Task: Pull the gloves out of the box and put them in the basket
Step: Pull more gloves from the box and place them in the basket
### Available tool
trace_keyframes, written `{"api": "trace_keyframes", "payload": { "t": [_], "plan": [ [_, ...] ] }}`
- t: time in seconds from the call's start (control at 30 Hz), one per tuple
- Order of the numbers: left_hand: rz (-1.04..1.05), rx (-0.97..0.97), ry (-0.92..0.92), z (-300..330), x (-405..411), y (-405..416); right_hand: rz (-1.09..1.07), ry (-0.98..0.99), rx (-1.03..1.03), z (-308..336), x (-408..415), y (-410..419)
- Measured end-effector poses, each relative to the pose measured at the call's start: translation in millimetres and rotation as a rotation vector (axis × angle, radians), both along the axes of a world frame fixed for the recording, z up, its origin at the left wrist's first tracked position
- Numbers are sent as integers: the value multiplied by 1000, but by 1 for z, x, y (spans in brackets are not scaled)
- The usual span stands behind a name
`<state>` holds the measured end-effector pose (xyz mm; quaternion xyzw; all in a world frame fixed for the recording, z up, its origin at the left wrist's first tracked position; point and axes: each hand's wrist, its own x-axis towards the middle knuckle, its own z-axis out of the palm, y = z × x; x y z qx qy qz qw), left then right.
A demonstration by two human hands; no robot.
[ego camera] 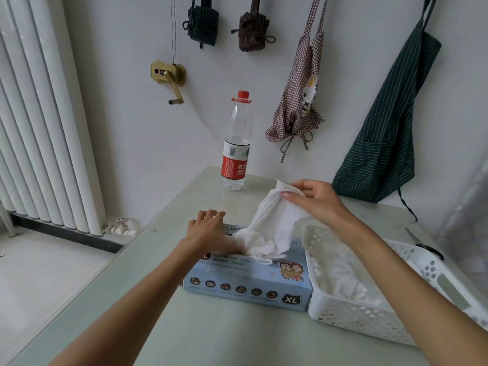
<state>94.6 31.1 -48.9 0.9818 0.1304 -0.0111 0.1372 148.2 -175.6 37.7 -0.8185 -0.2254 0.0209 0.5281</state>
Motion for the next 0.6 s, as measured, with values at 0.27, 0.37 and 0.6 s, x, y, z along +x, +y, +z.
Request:
{"api": "trace_keyframes", "payload": {
  "t": [0.27,0.37,0.6],
  "plan": [
    [-85,-359,106,49,-5,4,-39,-87,-171,-4,0,-6],
    [-276,-320,-212,63,-22,-3,-42,-77,-234,-15,0,-3],
    [-555,376,-82,19,-33,-27,143,-112,-518,-21,-9,8]
  ]
}}
